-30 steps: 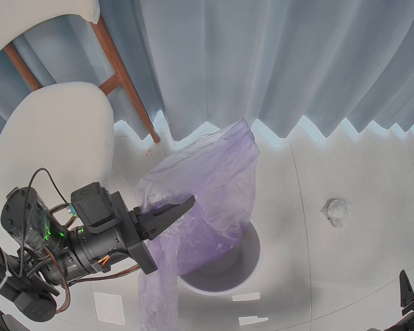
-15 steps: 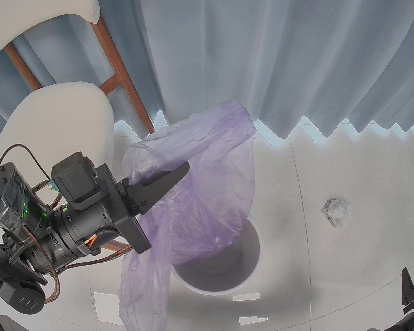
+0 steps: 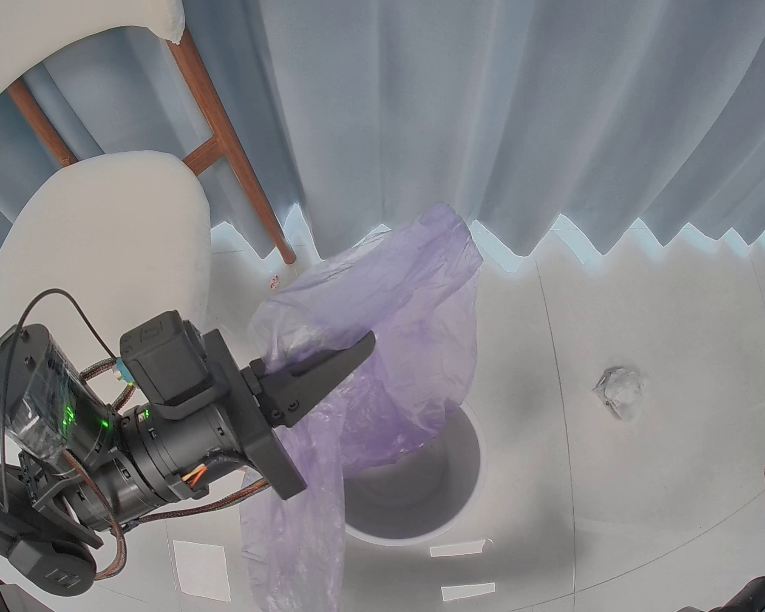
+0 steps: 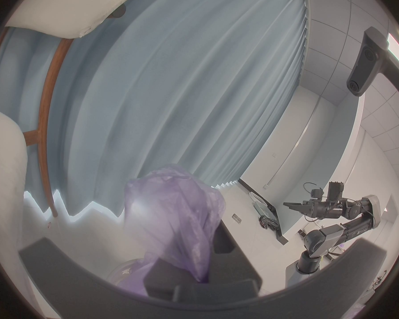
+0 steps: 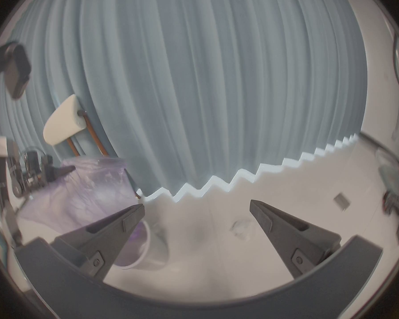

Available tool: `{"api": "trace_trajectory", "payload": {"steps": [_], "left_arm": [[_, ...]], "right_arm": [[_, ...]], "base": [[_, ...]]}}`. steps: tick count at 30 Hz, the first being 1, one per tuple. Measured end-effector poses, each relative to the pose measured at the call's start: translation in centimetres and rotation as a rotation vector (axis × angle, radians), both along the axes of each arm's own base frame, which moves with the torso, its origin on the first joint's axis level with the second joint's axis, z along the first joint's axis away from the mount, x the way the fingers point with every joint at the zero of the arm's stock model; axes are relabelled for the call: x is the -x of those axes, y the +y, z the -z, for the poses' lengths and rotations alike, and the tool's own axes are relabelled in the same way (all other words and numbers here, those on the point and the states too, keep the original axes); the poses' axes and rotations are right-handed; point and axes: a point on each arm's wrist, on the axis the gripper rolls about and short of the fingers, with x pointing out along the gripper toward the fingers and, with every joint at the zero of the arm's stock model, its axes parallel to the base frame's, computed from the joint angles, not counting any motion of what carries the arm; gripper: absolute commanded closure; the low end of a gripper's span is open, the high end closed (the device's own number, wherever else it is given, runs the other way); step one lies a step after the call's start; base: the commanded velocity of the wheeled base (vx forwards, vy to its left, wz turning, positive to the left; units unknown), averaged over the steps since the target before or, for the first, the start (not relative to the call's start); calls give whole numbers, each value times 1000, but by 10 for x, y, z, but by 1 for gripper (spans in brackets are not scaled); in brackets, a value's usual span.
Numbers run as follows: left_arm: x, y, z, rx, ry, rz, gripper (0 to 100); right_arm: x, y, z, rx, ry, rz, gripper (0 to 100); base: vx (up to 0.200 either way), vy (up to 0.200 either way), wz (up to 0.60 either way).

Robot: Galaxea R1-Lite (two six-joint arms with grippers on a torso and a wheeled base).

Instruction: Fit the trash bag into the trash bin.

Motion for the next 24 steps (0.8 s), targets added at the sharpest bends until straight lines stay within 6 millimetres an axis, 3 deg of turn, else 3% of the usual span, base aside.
{"api": "trace_trajectory", "payload": {"steps": [8, 24], "left_arm": [[1, -2, 3, -7, 10, -7, 100], [-2, -3, 7, -16, 19, -13, 100]], "right_arm": [[-21, 5, -3, -229, 282, -145, 0], [-85, 22, 1, -258, 766, -258, 0]], "base": [[0, 0, 0], [0, 0, 0]]}}
